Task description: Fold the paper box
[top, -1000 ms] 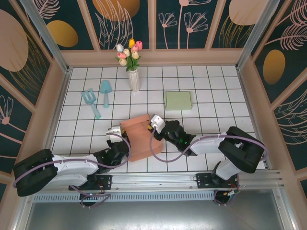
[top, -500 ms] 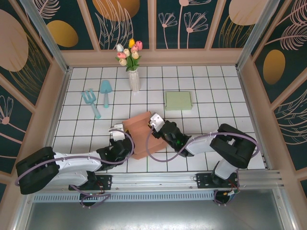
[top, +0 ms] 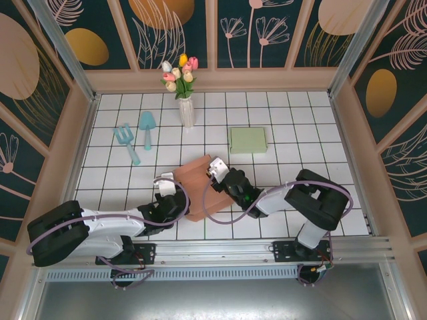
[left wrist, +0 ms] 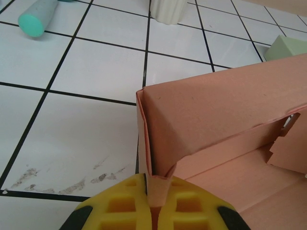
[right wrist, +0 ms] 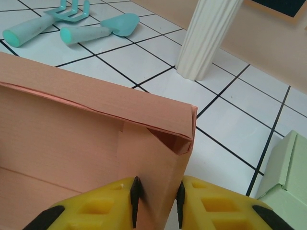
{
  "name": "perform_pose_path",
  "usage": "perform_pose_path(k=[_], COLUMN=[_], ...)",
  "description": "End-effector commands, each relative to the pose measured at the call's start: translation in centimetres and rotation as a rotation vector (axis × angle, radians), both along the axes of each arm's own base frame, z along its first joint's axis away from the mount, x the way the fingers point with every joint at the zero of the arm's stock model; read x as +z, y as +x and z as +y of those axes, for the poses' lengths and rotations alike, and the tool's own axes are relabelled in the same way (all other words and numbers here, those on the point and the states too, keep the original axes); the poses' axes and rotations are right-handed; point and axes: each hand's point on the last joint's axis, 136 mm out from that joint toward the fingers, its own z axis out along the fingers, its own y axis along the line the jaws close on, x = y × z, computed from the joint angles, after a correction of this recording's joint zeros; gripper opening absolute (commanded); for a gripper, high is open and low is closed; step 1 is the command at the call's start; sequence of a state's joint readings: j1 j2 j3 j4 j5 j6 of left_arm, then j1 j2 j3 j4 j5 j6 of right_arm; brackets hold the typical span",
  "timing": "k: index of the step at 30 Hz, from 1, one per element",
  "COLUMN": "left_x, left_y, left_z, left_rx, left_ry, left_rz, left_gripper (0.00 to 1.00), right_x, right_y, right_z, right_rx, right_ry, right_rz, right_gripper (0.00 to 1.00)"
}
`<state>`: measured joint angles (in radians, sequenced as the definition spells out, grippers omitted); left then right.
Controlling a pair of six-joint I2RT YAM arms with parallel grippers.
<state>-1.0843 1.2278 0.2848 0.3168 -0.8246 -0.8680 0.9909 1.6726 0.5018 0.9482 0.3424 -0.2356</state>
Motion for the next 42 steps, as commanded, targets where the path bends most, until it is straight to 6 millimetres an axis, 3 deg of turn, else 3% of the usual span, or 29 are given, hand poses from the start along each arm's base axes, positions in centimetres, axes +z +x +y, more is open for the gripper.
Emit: perform_pose_path(k=[1, 4, 7, 14, 20, 24, 35, 42], left_x=[2.3, 2.3, 2.3, 2.2, 2.0, 1.9, 2.1, 2.1], left_y=[0.0, 0.0, 0.0, 0.0, 0.1, 0.1, -0.1, 0.1], left_z=[-3.0, -2.8, -2.6, -1.8, -0.6, 0.6, 0.8, 0.5], left_rx=[-0.073, -0.069, -0.066, -0.034, 0.043, 0.100, 0.091, 0.089], left_ry=[-0.146, -0.146, -0.146, -0.137, -0.133, -0.127, -0.152, -0.135], left_rz=[-0.015, -0.018, -0.019, -0.026, -0.022, -0.027, -0.037, -0.036], left_gripper=[0.00, 0.00, 0.00, 0.00, 0.00, 0.00, 0.00, 0.00], right_x=[0.6, 0.5, 0.3, 0.6, -0.6, -0.4, -0.2, 1.1], right_y=[-0.7, -0.4, -0.1, 0.3, 3.6, 3.8, 3.8, 1.9], right_z=[1.1, 0.8, 0.7, -0.2, -5.0, -7.2, -6.9, -4.0], right_rx=[0.065, 0.055, 0.058, 0.020, -0.362, -0.539, -0.590, -0.378], right_ry=[0.093, 0.106, 0.119, 0.129, -0.023, -0.088, -0.048, 0.062], right_rz=[0.033, 0.054, 0.093, 0.119, 0.063, -0.012, 0.043, 0.114], right_gripper=[0.30, 0.37, 0.37, 0.23, 0.22, 0.22, 0.23, 0.35])
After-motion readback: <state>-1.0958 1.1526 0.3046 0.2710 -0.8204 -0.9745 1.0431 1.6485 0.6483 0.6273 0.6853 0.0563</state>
